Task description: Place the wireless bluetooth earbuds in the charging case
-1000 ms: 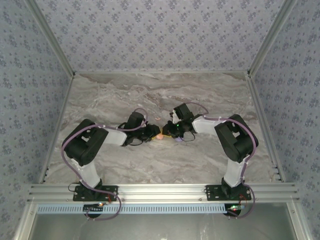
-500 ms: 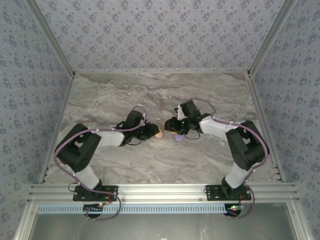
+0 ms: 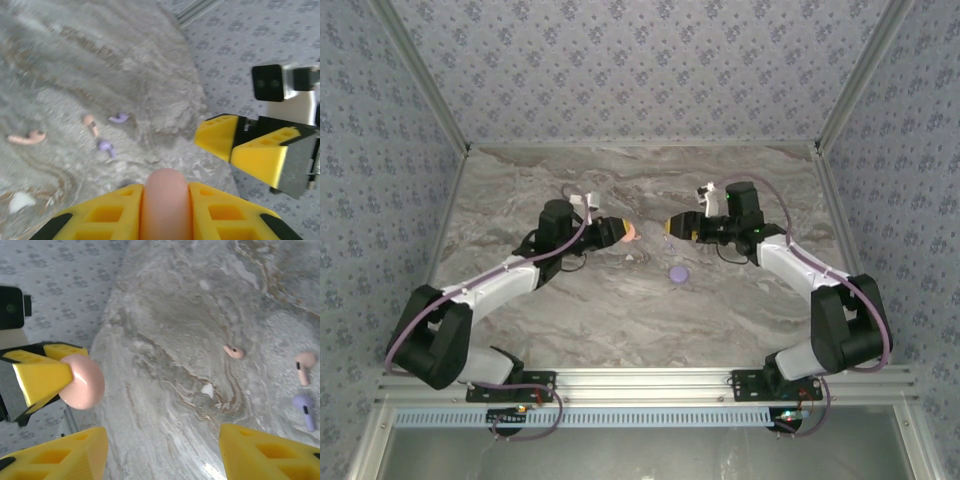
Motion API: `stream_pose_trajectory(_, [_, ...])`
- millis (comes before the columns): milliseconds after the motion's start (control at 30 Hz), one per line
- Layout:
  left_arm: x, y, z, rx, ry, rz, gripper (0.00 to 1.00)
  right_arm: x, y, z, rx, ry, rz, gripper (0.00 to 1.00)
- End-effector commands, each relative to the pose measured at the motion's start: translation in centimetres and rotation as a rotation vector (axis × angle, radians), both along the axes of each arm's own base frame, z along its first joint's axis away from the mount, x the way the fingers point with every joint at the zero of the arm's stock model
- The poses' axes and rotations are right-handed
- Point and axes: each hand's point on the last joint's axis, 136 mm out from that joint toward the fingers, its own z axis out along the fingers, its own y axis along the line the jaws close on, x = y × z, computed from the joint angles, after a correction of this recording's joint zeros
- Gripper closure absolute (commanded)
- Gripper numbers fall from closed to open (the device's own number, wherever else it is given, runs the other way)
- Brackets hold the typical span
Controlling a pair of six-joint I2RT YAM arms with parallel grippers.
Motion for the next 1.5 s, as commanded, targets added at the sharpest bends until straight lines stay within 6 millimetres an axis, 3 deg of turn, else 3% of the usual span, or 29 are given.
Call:
stream_pose_trajectory(0, [-0.7,-1.0,5.9,-0.084,-0.184,-0.103,0.75,-1.9,1.8,5.0,0.114,-0.148,0.192,0.37])
stream_pose_trajectory(233, [-1.7,-1.9,10.3,-0.177,-0.290,-0.180,0.75,-2.7,3.2,8.3,0.170,-0.238,0.290,0.42])
stream_pose_trajectory(433, [-2.1,-2.2,11.7,-0.197,-0.319,-0.212,0.75,-3.5,4.6,9.9,0.202,-0.272,0.363,0.44])
stream_pose_trajectory(1067, [-3.8,-3.6,12.7,-0.209,-0.355,-0.281,0.75,-4.7,6.7,10.6,0.233,-0.276,0.462,0.57])
stream_pose_trajectory(1267, [-3.9,-3.8,12.2,-0.203,-0.347,-0.288,0.75,-5.0,6.9,11.1,0.242,-0.293,0.469,0.64])
stream_pose_trajectory(1467, [-4.0,-3.8,11.7,-0.186,-0.334,-0.287,0.74,-4.8,6.4,11.7,0.233,-0.316,0.439,0.78])
